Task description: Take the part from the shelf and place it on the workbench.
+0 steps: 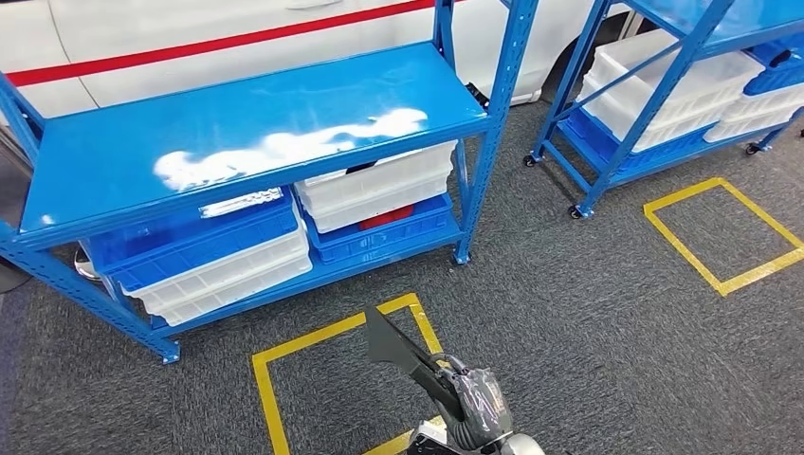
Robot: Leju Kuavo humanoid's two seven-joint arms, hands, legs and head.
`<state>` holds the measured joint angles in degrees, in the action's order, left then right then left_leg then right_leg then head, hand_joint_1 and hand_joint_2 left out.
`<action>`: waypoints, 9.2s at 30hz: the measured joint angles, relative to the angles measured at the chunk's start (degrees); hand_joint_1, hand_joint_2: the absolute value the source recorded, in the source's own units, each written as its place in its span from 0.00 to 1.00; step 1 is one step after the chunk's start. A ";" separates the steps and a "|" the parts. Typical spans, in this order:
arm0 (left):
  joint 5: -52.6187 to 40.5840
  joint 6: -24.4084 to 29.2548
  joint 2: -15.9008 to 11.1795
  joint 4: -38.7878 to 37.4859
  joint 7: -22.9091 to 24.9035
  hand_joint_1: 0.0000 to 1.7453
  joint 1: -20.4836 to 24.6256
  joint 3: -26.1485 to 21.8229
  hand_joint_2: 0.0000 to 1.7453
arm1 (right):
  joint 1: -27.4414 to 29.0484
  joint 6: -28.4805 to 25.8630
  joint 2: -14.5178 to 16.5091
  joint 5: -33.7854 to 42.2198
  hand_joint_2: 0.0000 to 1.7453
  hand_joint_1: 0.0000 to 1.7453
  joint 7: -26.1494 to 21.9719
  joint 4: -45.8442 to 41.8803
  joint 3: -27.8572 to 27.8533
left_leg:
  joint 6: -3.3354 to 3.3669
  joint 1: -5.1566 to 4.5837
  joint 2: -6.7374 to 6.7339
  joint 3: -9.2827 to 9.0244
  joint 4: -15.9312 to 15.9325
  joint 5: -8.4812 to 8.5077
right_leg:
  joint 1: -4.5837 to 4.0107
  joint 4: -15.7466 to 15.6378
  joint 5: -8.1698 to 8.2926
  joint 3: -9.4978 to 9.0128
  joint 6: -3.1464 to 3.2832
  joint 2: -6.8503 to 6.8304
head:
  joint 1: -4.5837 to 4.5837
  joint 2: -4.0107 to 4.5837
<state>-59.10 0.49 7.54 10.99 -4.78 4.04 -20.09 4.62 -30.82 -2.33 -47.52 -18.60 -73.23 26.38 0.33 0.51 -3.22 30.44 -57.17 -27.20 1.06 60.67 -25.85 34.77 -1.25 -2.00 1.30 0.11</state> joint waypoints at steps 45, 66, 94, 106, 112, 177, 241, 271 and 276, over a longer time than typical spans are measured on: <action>-1.12 -2.89 -2.22 0.00 1.32 0.00 3.22 -3.37 1.00 | -10.20 3.47 6.36 -10.10 1.00 1.00 4.71 2.43 -5.56 | -1.23 0.36 3.99 4.57 -9.47 -2.79 | -1.03 -1.25 1.11 0.70 3.33 5.51 | 0.01 0.00; -4.08 -1.98 -0.66 0.00 1.99 0.00 2.91 -3.43 1.00 | -3.30 0.25 5.25 -11.38 1.00 1.00 4.29 -3.52 -11.25 | -1.62 -0.05 -1.20 -0.26 -0.56 -1.15 | -0.46 -1.19 0.36 0.73 1.82 0.41 | 0.01 0.00; -3.27 -2.84 -1.85 0.00 0.20 0.00 1.33 -5.31 1.00 | -0.06 -2.76 5.54 -16.55 1.00 1.00 7.82 -5.71 -15.93 | 0.46 -0.46 0.12 0.20 -0.07 0.01 | 0.13 1.92 -0.93 1.15 0.28 0.16 | -0.01 0.00; -3.07 -2.57 -2.05 0.00 -0.42 0.00 1.25 -5.84 1.00 | -0.22 -5.63 5.57 -16.67 1.00 1.00 8.04 -4.05 -15.74 | -1.85 -0.13 2.55 6.56 -16.17 -7.55 | -0.59 -2.08 -0.04 -0.82 3.15 3.94 | 0.01 0.00; -3.11 -2.50 -2.17 -0.02 -0.56 0.00 0.70 -6.23 1.00 | -0.51 -6.19 5.57 -16.87 1.00 1.00 8.35 -3.18 -15.67 | -0.83 -0.15 6.00 0.33 -1.02 -0.64 | -0.61 -1.76 0.33 -0.27 2.04 7.26 | 0.01 0.00; -2.42 -4.29 -0.59 0.04 -1.63 0.00 2.06 -10.17 1.00 | -3.20 -1.55 8.14 -26.30 1.00 1.00 11.47 -8.19 -23.29 | -0.20 0.58 5.25 2.07 -1.57 0.37 | 0.09 -1.28 -0.65 -0.13 -0.14 6.86 | -0.01 0.00; -3.52 -8.02 -1.32 0.07 -3.07 0.00 3.15 -12.86 1.00 | -22.14 1.99 -16.60 -41.05 1.00 1.00 37.35 -14.73 -3.56 | 1.27 0.07 3.88 2.58 -0.33 1.77 | -0.36 3.11 -2.66 2.59 -0.67 4.00 | -0.01 0.00; -3.90 -7.88 -1.40 0.07 -3.56 0.00 3.15 -13.75 1.00 | -29.01 4.78 -21.38 -41.07 1.00 1.00 39.49 -13.54 6.82 | 1.24 0.00 4.60 2.85 -0.27 1.95 | -0.43 -0.23 -0.50 1.44 -0.22 5.71 | -0.01 0.00; -4.20 -8.01 -1.42 0.07 -3.54 0.00 3.16 -13.77 1.00 | -28.84 4.74 -21.43 -41.07 1.00 1.00 38.86 -13.50 6.51 | 1.58 -0.08 1.93 2.62 -0.16 1.67 | 0.04 13.41 -5.50 8.35 -1.27 2.24 | -0.01 0.00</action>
<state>-63.30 -7.52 6.12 11.06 -8.32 7.19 -33.86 -24.23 -26.08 -23.76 -88.59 20.26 -86.72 32.90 1.91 0.42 -1.30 33.06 -57.33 -25.53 1.10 74.09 -31.35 43.12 -2.52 0.25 1.29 0.11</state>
